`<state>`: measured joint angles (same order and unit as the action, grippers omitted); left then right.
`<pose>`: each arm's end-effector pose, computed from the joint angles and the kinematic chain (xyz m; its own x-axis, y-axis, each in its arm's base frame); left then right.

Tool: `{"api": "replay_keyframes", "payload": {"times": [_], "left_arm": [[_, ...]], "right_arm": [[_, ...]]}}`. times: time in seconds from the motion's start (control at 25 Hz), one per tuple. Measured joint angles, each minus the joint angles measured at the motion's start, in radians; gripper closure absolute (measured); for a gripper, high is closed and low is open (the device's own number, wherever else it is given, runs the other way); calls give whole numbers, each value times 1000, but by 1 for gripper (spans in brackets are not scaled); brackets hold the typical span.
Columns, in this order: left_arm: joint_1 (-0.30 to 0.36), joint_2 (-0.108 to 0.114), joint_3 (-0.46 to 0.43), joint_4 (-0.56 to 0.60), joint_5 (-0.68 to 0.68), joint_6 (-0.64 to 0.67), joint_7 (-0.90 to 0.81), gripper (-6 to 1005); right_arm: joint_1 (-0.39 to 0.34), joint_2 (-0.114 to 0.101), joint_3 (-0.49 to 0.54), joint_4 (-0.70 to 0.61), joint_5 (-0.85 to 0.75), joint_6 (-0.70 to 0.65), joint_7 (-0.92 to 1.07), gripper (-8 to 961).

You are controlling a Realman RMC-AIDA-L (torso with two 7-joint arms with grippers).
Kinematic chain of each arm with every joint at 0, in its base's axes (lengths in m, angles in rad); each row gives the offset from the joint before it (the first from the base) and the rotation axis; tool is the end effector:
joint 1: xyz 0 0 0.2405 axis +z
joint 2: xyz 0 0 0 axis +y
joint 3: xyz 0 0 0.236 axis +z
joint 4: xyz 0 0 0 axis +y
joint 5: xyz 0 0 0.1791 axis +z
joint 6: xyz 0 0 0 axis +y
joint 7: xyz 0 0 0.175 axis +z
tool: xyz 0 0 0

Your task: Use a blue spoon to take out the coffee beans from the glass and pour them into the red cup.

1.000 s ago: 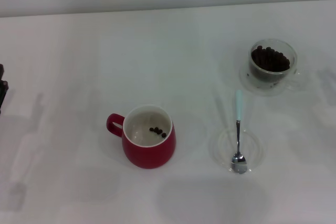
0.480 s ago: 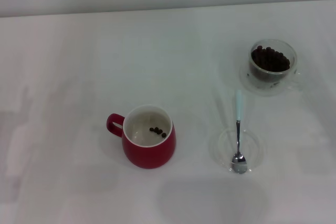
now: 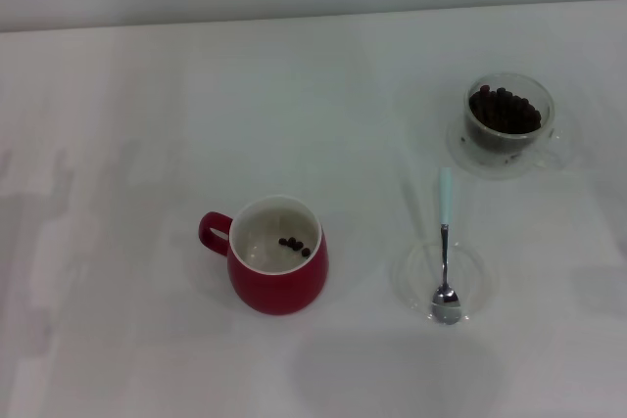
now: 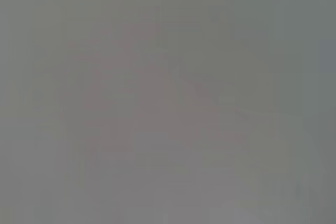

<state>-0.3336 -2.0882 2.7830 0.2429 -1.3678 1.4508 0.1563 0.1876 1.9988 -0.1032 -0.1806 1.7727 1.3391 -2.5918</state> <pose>-0.2767 0.2950 0.0170 0.7928 -0.2151 0.5703 0.5736 -0.0530 -0.8174 0.3885 0.2503 0.1060 0.6861 0.0009 -0.7275 -0.7262 0.0610 -0.6848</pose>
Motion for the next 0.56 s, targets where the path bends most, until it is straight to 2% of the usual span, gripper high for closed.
{"api": "replay_keyframes", "payload": {"times": [0.24, 0.56], "left_arm": [[-23, 1, -3, 1, 0, -45, -37, 317], [-59, 7, -25, -13, 0, -32, -44, 317]], "right_arm": [[11, 2, 2, -2, 44, -52, -18, 722], [19, 6, 2, 18, 108, -55, -19, 722]]}}
